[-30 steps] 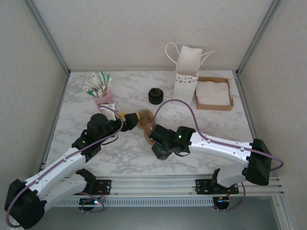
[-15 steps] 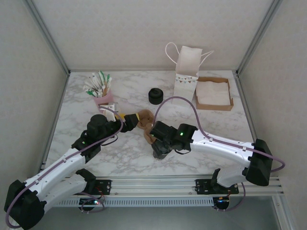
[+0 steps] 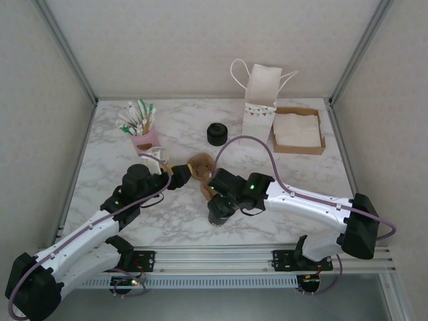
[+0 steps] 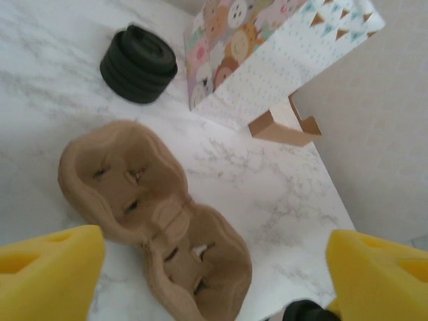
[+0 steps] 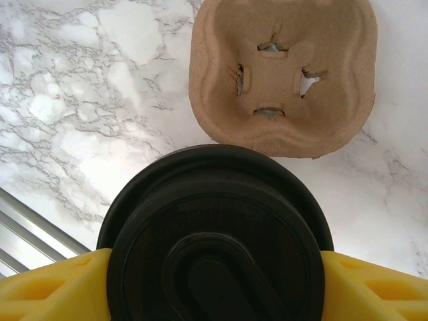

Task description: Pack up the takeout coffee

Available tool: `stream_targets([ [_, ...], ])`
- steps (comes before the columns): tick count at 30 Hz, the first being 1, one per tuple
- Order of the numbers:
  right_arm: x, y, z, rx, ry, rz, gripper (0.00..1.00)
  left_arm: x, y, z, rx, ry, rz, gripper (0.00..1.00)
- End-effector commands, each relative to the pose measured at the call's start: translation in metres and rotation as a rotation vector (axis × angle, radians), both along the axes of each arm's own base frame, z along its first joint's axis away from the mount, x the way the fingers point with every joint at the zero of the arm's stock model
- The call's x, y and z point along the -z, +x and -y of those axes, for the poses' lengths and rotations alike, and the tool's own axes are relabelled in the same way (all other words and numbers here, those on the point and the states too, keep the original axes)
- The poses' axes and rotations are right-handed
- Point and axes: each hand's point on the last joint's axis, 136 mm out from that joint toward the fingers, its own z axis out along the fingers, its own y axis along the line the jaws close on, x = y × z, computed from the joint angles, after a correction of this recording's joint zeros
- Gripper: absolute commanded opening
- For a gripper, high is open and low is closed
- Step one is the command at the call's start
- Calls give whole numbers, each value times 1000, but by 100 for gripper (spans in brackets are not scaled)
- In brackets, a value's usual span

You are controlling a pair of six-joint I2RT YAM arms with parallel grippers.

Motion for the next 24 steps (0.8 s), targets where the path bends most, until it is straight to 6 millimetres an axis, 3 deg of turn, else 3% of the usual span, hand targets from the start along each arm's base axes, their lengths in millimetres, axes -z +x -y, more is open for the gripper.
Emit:
stream_targets([
  [1,1,0,0,5,-23,-3,73,24,-22,5,60,-25,-96,75],
  [4,0,0,-2,-4,-46,8,73,44,-37,8,89,-29,-164,64],
  [12,-5,1,-5,1,-107,50,73,92,-74,28,170,-35,-296,58],
  [24,7,-4,-13,30,-80,0,73,113,-104,50,232,-83,-343,55],
])
